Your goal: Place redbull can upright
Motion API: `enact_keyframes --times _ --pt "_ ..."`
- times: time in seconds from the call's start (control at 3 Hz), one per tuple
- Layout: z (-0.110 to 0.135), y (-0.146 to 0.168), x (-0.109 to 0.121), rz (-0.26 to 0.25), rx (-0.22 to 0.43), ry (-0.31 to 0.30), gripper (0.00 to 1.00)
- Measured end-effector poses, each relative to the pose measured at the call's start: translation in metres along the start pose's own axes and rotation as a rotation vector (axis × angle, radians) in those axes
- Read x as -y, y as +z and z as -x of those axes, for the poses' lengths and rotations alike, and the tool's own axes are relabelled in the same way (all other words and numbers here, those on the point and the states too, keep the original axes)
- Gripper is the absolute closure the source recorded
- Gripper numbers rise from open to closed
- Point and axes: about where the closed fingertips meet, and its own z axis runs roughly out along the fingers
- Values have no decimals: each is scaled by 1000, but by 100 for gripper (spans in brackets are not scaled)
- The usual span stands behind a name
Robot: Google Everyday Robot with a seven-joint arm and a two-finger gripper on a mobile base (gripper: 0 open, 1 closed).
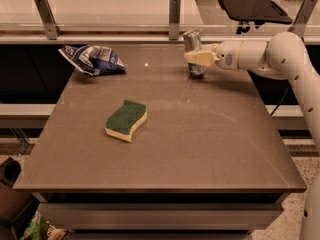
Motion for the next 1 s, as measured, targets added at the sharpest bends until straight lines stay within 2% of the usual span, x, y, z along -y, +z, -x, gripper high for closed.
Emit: enact_keyframes --times 0.67,1.0 --pt "-9 -15 13 -45 45 25 100" --pt "-14 -17 17 -49 48 37 82"
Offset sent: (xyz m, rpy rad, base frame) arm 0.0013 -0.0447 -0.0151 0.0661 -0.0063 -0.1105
